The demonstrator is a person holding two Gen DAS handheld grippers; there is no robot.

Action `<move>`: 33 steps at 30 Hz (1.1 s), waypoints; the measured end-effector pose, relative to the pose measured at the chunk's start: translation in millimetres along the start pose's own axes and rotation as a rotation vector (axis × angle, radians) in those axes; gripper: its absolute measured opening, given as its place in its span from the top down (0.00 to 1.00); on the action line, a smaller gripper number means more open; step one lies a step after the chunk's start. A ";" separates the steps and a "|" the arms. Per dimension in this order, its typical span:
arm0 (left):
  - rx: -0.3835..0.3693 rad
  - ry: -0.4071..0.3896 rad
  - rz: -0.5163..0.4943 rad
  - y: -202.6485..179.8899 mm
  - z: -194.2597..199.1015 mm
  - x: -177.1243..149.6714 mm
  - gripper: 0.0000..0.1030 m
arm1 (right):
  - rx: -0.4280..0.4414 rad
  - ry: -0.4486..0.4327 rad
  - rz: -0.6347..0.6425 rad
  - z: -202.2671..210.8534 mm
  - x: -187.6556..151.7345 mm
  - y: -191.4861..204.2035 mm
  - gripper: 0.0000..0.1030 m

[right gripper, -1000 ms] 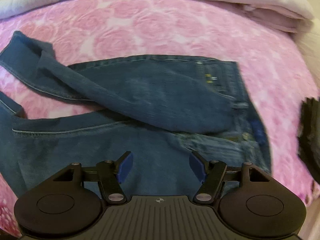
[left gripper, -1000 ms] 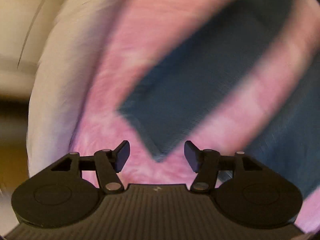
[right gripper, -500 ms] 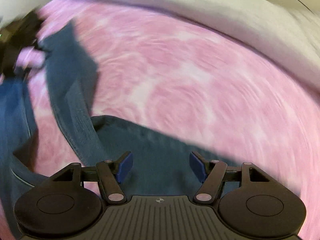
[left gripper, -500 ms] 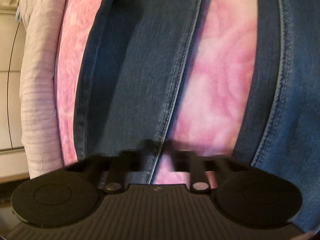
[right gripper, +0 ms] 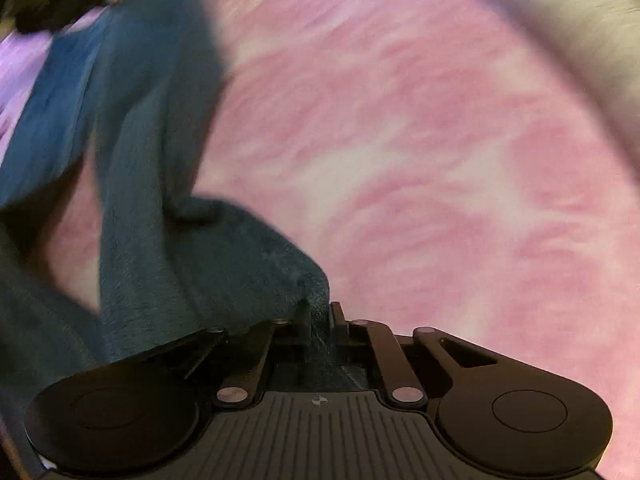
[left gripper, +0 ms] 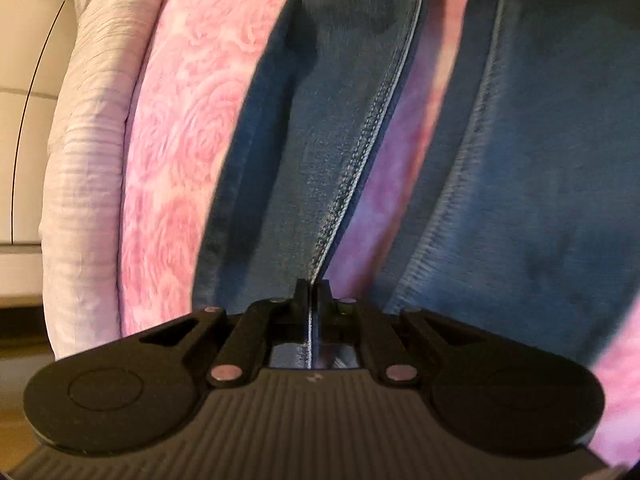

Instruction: Fold clothes

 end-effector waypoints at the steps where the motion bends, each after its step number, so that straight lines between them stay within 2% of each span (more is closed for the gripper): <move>1: -0.006 0.011 0.013 -2.5 0.5 -1.6 0.99 | -0.049 -0.021 -0.032 8.8 -3.6 -11.7 0.95; 3: -0.029 0.036 0.059 -6.2 -2.8 1.4 0.99 | -0.121 -0.051 -0.093 17.9 -10.2 -29.8 0.95; 6: -0.080 0.086 0.109 -14.2 -9.4 4.6 0.98 | -0.151 -0.062 -0.169 10.8 -15.9 -37.6 0.94; 8: -0.105 0.098 0.151 -8.4 -12.0 6.1 0.93 | -0.150 -0.054 -0.201 3.6 -19.6 -34.1 0.92; 9: -0.112 0.098 0.168 -3.9 -9.8 5.0 0.91 | -0.171 -0.058 -0.206 5.9 -21.8 -31.8 0.86; 10: -0.119 0.098 0.185 0.7 -7.5 3.8 0.87 | -0.207 -0.068 -0.208 11.6 -23.8 -30.1 0.75; 12: -0.118 0.095 0.225 11.5 2.5 -2.9 0.78 | -0.265 -0.103 -0.234 28.3 -29.9 -26.1 0.63; 13: -0.107 0.099 0.240 17.1 5.7 -5.4 0.78 | -0.279 -0.122 -0.269 37.2 -34.9 -22.7 0.58; 16: -0.069 0.081 0.246 25.7 19.3 -7.4 0.78 | -0.311 -0.154 -0.403 61.9 -56.5 -7.1 0.53; 19: -0.075 -0.004 0.225 20.2 31.7 19.8 0.75 | -0.360 -0.140 -0.558 86.3 -96.9 21.4 0.53; 21: -0.114 -0.079 0.195 7.2 40.2 50.4 0.72 | -0.398 -0.107 -0.650 100.1 -132.3 41.3 0.52; 25: -0.188 -0.197 0.163 -18.6 49.2 117.7 0.70 | -0.393 -0.039 -0.848 116.0 -207.0 58.7 0.52; 29: -0.241 -0.272 0.141 -42.5 55.6 186.5 0.70 | -0.387 -0.062 -0.938 128.5 -258.8 28.3 0.51; 33: -0.257 -0.311 0.110 -60.7 61.3 241.1 0.69 | -0.335 -0.125 -0.929 117.3 -282.7 -25.9 0.44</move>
Point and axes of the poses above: each gripper's, at about its wrist camera, not at the fingertips, and z roughly against the way its jaws point, y to its left, x to its top, the point moved 5 cm from there along -z, roughly the way its jaws point, and after that the axes turned 10 degrees about z, right-handed, at the moved point
